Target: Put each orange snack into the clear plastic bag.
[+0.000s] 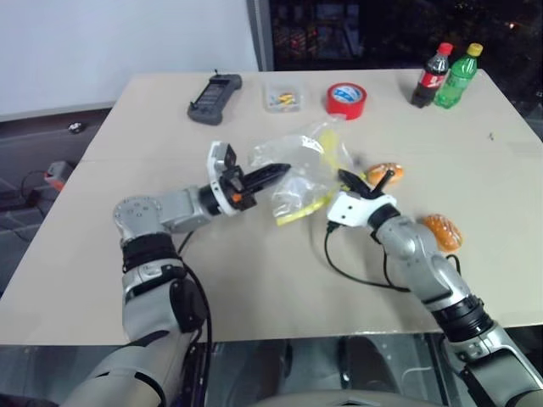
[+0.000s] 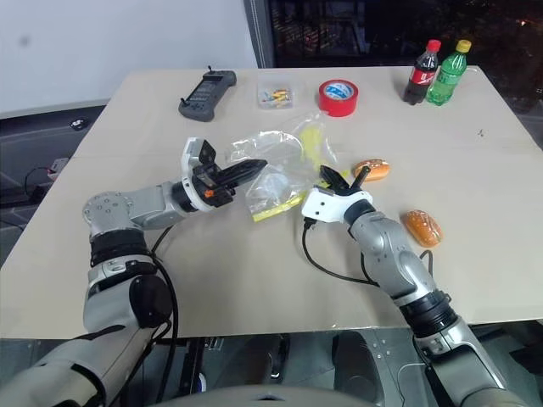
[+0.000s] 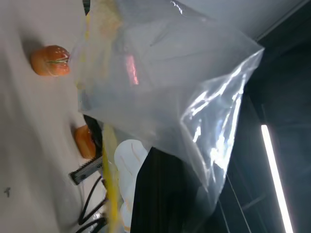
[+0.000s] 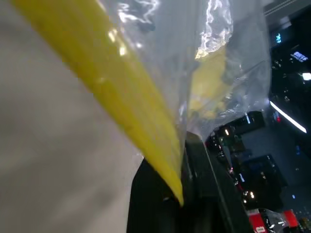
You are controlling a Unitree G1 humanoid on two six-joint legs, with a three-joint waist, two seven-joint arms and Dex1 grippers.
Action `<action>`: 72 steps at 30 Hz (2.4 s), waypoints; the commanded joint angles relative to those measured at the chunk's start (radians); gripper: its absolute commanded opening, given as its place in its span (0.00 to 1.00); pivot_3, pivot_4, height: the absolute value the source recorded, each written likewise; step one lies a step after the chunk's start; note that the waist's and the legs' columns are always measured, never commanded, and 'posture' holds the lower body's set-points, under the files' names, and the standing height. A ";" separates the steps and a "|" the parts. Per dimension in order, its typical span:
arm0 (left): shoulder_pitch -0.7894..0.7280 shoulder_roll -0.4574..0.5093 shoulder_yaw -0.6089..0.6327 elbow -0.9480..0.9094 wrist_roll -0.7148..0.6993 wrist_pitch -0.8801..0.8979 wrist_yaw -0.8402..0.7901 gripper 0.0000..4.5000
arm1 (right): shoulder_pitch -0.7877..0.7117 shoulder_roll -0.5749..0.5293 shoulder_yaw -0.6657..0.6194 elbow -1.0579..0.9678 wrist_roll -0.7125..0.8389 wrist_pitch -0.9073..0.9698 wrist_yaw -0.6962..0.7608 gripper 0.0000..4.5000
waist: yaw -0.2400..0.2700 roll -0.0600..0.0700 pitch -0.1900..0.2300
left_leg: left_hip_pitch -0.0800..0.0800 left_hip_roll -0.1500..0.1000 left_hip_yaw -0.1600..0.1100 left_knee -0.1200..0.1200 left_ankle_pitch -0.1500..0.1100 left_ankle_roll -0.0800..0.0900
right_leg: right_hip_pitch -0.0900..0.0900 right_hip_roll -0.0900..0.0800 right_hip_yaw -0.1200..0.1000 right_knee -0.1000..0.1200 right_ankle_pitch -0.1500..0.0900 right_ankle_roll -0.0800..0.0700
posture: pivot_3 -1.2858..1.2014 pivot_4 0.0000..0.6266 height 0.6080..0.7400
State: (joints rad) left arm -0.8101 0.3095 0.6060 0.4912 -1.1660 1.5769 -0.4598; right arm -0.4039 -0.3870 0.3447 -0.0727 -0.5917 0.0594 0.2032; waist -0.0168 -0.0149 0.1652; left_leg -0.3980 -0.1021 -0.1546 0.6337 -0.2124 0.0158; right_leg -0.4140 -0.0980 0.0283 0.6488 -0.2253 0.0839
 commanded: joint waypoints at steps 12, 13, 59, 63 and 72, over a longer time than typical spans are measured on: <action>0.484 0.346 -0.642 -0.801 0.878 -1.201 -0.194 0.62 | -0.379 -0.031 -0.065 0.258 0.170 0.099 0.312 0.00 | -0.022 0.000 0.001 | 0.002 0.003 0.011 -0.006 0.000 0.000 | -0.003 0.002 0.011 -0.003 0.003 -0.004 | 0.52 0.24 1.00; 0.521 0.362 -0.667 -0.829 0.933 -1.290 -0.201 0.62 | -0.409 -0.025 -0.062 0.293 0.170 0.103 0.317 0.00 | -0.021 0.000 0.001 | 0.002 0.003 0.012 -0.008 0.000 0.000 | -0.003 0.002 0.012 -0.004 0.003 -0.005 | 0.52 0.24 1.00; 0.286 0.149 -0.659 -0.393 1.146 -1.652 -0.133 0.00 | -0.191 0.033 -0.251 -0.233 0.475 0.614 0.507 0.02 | -0.024 0.001 0.001 | -0.002 0.003 0.008 -0.004 -0.001 0.001 | -0.006 0.004 0.007 -0.001 0.004 -0.004 | 0.52 0.24 1.00; 0.272 0.153 -0.662 -0.370 1.125 -1.679 -0.178 0.00 | -0.211 0.166 -0.277 -0.236 0.557 0.730 0.425 0.02 | -0.025 0.001 0.001 | 0.001 0.005 0.008 -0.004 -0.002 0.003 | -0.006 0.005 0.008 0.003 0.004 -0.004 | 0.52 0.24 1.00; 0.309 0.160 -0.669 -0.421 1.095 -1.710 -0.249 0.00 | -0.266 0.324 -0.325 -0.136 0.651 0.741 0.269 0.02 | -0.019 0.001 0.001 | 0.001 0.003 0.008 0.000 -0.003 0.004 | -0.006 0.004 0.009 0.007 0.004 -0.004 | 0.52 0.24 1.00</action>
State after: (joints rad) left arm -0.5067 0.4586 -0.0705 0.1291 -0.0509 -0.1072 -0.6951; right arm -0.6467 -0.0707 0.0343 -0.2091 0.0362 0.8073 0.4966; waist -0.0359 -0.0140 0.1664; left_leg -0.3972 -0.0993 -0.1468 0.6334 -0.2149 0.0194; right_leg -0.4203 -0.0941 0.0369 0.6563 -0.2213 0.0799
